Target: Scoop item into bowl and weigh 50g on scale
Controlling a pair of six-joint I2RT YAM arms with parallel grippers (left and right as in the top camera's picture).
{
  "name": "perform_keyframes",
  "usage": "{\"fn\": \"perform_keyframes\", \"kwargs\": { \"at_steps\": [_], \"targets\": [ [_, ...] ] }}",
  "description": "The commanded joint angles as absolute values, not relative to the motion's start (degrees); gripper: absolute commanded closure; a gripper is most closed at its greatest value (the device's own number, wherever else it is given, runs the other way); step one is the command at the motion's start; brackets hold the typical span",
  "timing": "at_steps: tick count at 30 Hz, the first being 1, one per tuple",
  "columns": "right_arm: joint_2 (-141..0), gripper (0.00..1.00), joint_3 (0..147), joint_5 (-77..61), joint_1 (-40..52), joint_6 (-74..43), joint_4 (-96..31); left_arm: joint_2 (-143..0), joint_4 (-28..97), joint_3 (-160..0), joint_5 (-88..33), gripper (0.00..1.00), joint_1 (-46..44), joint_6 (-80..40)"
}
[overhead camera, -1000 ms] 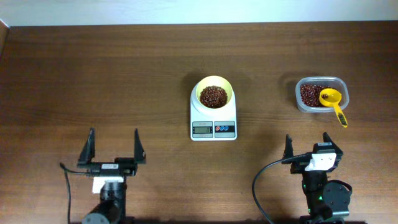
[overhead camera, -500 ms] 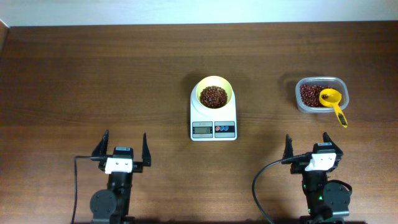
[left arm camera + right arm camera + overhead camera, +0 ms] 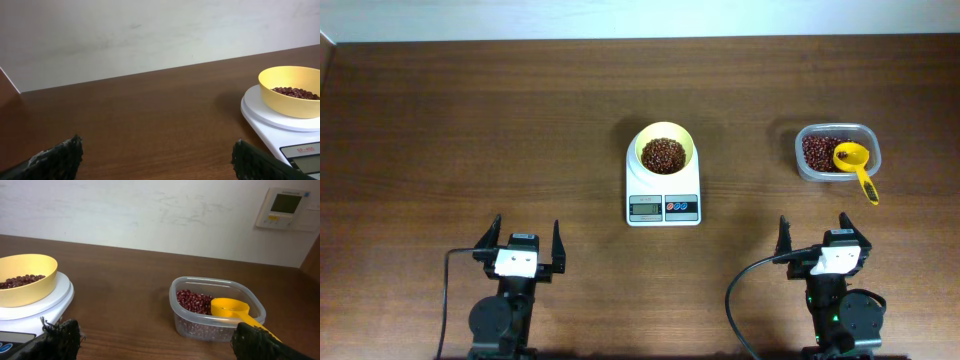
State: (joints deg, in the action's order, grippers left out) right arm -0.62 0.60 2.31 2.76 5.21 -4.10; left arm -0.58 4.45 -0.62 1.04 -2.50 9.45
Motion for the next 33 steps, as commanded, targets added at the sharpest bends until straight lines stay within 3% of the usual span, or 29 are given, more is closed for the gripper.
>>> {"fn": "perform_keyframes", "kwargs": {
  "at_steps": [1,6,33],
  "targets": [
    [-0.19,0.01,0.32,2.2,2.5,5.74,-4.56,-0.3,4.82,-0.49,0.82,0.01,-2.74,9.02],
    [-0.19,0.01,0.32,2.2,2.5,5.74,-4.56,-0.3,4.82,-0.49,0.86,0.01,-2.74,2.94],
    [-0.19,0.01,0.32,2.2,2.5,5.74,-4.58,-0.3,4.82,-0.51,-0.05,0.01,-2.74,3.25]
  ]
}}
